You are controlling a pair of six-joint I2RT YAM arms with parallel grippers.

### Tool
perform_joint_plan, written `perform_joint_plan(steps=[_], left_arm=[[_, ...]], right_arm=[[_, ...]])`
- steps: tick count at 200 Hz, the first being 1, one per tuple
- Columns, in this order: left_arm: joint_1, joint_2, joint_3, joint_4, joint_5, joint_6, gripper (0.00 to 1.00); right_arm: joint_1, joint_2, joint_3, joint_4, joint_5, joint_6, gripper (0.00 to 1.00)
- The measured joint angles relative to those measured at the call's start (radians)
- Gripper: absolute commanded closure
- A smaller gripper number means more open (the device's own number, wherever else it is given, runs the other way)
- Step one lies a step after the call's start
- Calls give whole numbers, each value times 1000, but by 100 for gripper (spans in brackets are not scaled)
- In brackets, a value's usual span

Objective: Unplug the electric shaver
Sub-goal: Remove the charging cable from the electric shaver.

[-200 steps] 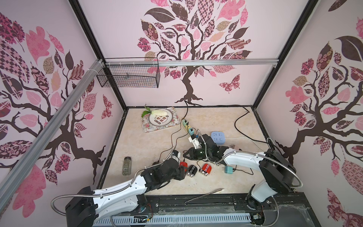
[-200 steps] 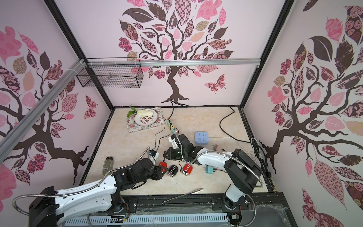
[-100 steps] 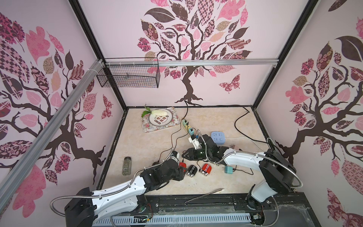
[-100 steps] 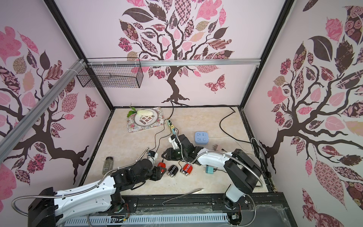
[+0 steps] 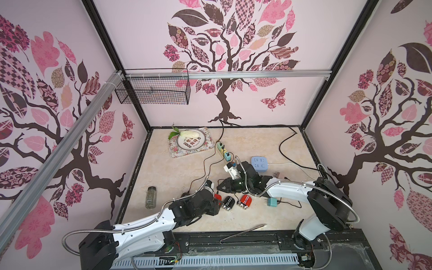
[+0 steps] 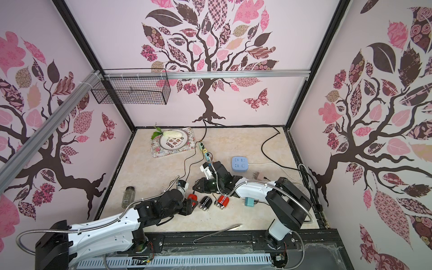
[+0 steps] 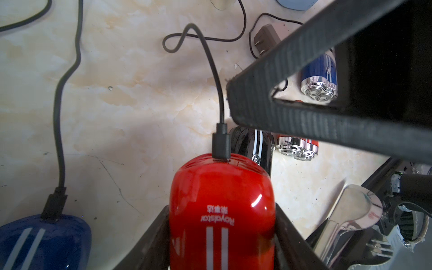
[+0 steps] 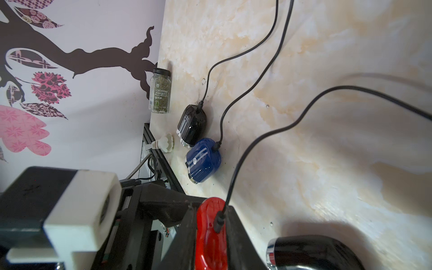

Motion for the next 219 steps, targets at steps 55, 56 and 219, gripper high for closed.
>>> perform_joint_plan(steps=[55, 56, 219], left_arm=[[4, 0, 0, 0, 0, 2, 81], [4, 0, 0, 0, 0, 2, 81], [11, -21, 0, 8, 4, 2, 82]], right_arm=[[1, 8, -10, 32, -15, 15, 76], [1, 9, -10, 32, -15, 15, 76], [16, 52, -16, 77, -41, 26, 82]])
